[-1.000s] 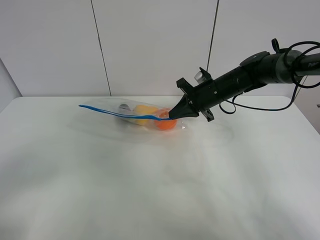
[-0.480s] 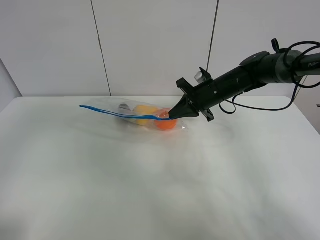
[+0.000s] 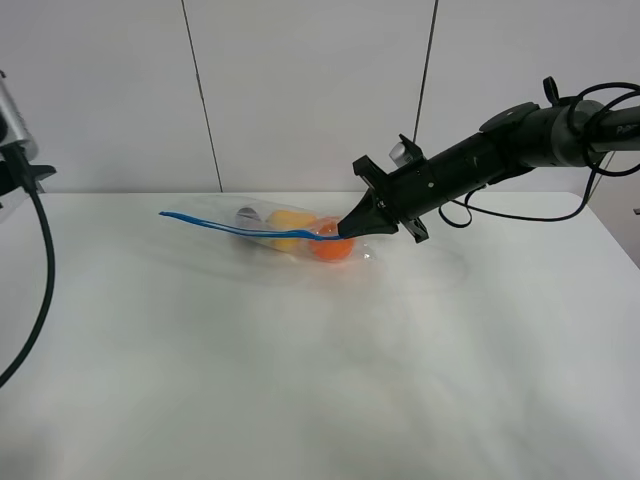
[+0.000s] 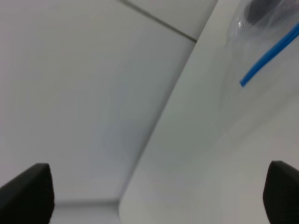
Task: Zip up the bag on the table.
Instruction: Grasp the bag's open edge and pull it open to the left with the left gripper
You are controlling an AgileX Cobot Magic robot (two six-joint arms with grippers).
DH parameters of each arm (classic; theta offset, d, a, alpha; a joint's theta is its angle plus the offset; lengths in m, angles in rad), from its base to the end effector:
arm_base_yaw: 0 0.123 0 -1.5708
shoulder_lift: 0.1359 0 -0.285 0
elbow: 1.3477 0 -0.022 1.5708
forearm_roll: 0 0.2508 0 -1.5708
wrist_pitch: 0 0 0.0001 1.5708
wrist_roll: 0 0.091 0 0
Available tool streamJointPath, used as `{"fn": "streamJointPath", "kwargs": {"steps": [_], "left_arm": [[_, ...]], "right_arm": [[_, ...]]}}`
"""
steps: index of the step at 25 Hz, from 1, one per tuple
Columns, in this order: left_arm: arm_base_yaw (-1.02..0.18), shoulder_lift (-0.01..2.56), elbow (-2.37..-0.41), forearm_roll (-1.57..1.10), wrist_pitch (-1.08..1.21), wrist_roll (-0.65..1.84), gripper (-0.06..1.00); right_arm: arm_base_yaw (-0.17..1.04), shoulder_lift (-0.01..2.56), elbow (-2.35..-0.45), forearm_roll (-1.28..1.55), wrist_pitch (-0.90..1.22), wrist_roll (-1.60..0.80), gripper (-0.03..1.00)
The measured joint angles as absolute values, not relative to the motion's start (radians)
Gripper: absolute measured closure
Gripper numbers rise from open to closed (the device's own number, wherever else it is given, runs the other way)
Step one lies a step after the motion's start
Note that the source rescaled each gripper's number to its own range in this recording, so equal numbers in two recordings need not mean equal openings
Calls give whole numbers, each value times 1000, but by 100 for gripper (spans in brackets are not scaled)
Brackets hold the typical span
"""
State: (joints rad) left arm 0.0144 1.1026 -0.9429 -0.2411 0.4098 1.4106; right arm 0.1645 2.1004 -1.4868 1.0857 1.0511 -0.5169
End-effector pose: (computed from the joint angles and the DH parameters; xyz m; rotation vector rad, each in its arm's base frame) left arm 0.2395 -0.0052 0.3549 1.2163 1.7169 0.6464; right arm 0.4072 0.1385 0.1857 -0.1286 2.6787 1.3227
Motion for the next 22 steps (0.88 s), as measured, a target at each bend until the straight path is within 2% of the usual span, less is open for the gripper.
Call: {"fn": "streamJointPath", "kwargs": {"steps": [6,16,22], "left_arm": [[-118,1204,-943,-435,374,1543,-6],[-443,1450,-943,-454,161,1550,-6],[-583,1612,-943,-454,0,1550,-6]], "right_arm": [[165,2100,-1487,1086,1048,-517,97],[165,2100,-1487,1086,1042,-517,97],[165,2100,-1487,1086,1041,-517,97]]}}
